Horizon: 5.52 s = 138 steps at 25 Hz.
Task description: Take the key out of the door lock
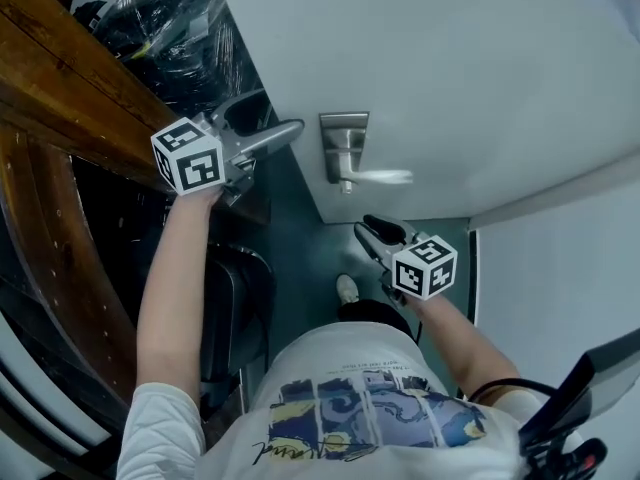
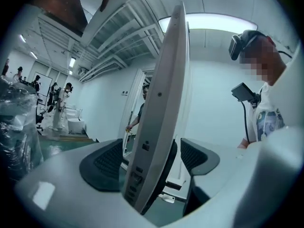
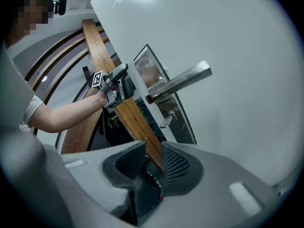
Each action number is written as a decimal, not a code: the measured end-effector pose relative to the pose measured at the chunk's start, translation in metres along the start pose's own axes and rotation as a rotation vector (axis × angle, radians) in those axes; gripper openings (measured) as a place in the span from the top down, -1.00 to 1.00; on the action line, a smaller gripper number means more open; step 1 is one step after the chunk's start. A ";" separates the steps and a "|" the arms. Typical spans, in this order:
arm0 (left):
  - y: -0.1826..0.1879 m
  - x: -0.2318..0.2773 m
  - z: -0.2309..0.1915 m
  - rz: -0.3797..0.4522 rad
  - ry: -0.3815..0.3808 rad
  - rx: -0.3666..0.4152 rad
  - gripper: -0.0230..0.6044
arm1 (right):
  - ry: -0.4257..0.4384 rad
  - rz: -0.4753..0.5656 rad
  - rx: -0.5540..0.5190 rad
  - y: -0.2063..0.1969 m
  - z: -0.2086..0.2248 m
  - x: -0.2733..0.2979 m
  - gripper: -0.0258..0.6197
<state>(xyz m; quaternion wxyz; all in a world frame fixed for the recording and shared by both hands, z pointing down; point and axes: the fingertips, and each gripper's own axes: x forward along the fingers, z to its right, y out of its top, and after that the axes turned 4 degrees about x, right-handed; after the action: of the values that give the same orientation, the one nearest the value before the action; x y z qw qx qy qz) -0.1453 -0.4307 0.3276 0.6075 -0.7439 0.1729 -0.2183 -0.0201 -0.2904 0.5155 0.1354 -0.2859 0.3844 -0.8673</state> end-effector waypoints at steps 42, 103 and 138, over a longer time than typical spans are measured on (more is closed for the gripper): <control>0.016 0.019 0.015 0.088 -0.115 -0.053 0.11 | 0.171 0.160 0.605 0.042 0.032 0.070 0.75; -0.053 -0.098 0.097 0.013 0.238 0.027 0.32 | 0.206 0.186 0.588 -0.052 -0.063 -0.039 0.84; -0.161 -0.215 0.369 -0.080 0.182 -0.067 0.33 | 0.182 0.211 0.363 -0.146 -0.209 -0.175 0.84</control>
<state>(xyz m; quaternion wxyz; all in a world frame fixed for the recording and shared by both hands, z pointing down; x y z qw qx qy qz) -0.1311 0.0200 0.3993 0.5547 -0.7474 0.2046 -0.3031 -0.0078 0.0094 0.4429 0.2392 -0.1359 0.2604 -0.9255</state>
